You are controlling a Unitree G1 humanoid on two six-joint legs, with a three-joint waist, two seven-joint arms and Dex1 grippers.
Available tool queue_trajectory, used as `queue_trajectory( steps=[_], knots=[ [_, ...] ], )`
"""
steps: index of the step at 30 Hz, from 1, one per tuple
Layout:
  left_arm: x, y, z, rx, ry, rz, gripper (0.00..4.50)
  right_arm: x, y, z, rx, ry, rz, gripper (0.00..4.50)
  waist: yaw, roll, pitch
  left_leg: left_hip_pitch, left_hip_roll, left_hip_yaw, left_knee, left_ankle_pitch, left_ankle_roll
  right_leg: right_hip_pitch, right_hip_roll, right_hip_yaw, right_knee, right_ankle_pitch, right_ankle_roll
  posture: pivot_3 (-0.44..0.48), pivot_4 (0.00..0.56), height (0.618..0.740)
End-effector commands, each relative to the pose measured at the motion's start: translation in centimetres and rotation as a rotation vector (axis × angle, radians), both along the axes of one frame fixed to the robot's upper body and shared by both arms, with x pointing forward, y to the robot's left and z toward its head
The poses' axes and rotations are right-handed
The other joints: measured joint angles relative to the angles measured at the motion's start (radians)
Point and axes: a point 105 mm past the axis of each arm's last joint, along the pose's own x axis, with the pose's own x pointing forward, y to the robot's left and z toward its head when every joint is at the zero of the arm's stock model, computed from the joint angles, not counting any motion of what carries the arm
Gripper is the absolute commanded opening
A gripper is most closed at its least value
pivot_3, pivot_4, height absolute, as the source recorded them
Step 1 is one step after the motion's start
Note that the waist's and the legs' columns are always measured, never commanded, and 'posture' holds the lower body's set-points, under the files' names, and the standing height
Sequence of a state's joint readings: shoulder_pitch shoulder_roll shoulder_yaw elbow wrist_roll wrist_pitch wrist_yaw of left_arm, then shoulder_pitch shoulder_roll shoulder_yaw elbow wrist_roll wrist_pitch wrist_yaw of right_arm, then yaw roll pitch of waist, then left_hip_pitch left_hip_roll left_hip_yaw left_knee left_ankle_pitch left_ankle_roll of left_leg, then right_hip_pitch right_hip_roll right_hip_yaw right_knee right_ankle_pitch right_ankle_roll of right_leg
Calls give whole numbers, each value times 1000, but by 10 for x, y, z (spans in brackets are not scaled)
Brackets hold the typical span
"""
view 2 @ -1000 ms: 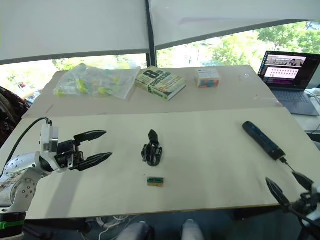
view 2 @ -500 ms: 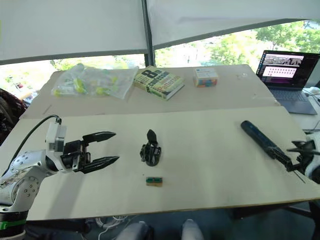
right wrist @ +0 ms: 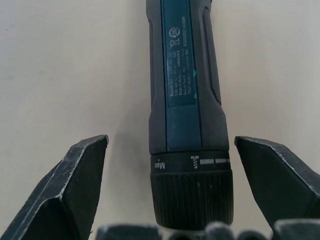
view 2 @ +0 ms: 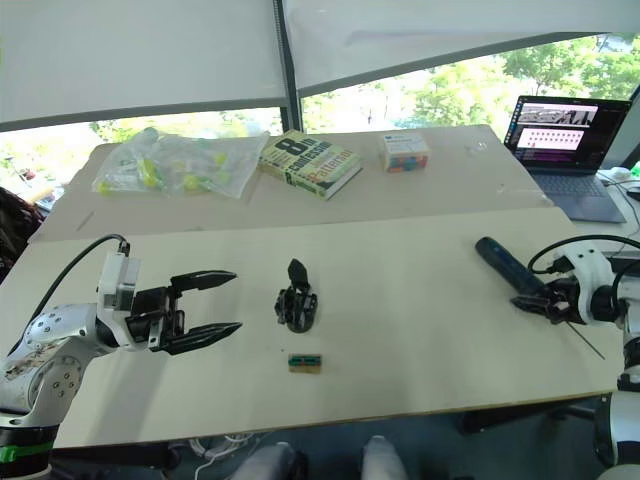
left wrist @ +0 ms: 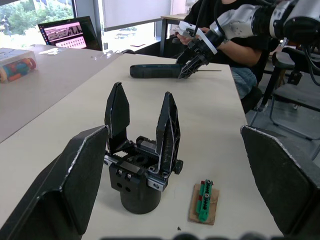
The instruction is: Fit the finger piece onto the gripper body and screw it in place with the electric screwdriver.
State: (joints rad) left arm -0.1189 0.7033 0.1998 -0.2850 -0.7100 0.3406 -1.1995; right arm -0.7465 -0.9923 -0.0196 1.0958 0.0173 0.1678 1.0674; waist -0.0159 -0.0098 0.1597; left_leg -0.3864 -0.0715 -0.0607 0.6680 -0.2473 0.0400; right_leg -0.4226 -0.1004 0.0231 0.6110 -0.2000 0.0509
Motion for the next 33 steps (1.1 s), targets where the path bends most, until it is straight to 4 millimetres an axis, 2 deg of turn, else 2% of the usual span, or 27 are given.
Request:
queue_trajectory(
  steps=[1, 5, 8, 10, 13, 16, 19, 25, 29, 33],
  knots=[
    [-4, 0, 7, 11, -45, -8, 4484, 7, 4, 5, -22, -15, 33, 4248, 0, 0, 0, 0, 0, 0, 0, 0, 0, 0, 0, 0, 0, 0, 0, 0, 150, 740],
    [-6, 1, 6, 14, -41, -10, 4500, 9, 6, 9, -34, -22, 63, 2951, -2, 0, 0, 0, 0, 0, 0, 0, 0, 0, 0, 1, 0, 0, 0, 0, 150, 740],
    [-6, 0, 4, 13, -38, -13, 4500, 7, 7, 20, -17, -60, 99, 1923, -4, 0, 0, 1, 0, 0, 0, 0, 0, 0, 1, 1, 0, 1, 0, 0, 150, 740],
    [-7, 0, 3, 13, -36, -16, 4500, 6, 8, 27, -16, -77, 128, 1897, -4, 1, 1, 1, 0, 1, 0, 0, 0, -1, 1, 2, 1, 1, 0, 0, 150, 740],
    [-8, 2, 1, 14, -30, -21, 4500, 3, 21, 49, 28, -127, 237, 1897, -3, 3, 2, 0, 0, 2, -1, 0, 0, -1, 1, 3, 1, 1, 0, 0, 150, 740],
    [-7, 5, -2, 18, -27, -20, 4500, -5, 44, 70, 62, -159, 367, 1897, -2, 8, 6, 0, 0, 3, -1, 0, 0, -2, 1, 5, 1, 1, 1, 0, 150, 740],
    [-7, 8, -3, 23, -29, -20, 4500, -23, 80, 78, 87, -143, 487, 1897, 3, 10, 6, 0, 1, 3, -1, -1, 0, -3, 2, 6, 2, 2, 2, 0, 150, 740],
    [-8, 12, -7, 45, -34, -31, 4500, -67, 149, 61, 116, -66, 632, 1897, 9, 9, 6, 0, 2, 3, -1, -1, 0, -3, 2, 7, 2, 2, 2, 0, 150, 740],
    [-11, 15, -13, 66, -30, -34, 4500, -79, 173, 44, 139, -67, 638, 1897, 11, 8, 7, 0, 2, 3, 0, -2, 1, -3, 2, 8, 1, 2, 3, 0, 150, 740],
    [-16, 19, -20, 86, -14, -28, 4500, -84, 175, 20, 133, -20, 612, 1897, 19, 6, 8, 0, 1, 3, 1, -2, 1, -3, 2, 8, 0, 2, 3, 0, 150, 740]
  ],
)
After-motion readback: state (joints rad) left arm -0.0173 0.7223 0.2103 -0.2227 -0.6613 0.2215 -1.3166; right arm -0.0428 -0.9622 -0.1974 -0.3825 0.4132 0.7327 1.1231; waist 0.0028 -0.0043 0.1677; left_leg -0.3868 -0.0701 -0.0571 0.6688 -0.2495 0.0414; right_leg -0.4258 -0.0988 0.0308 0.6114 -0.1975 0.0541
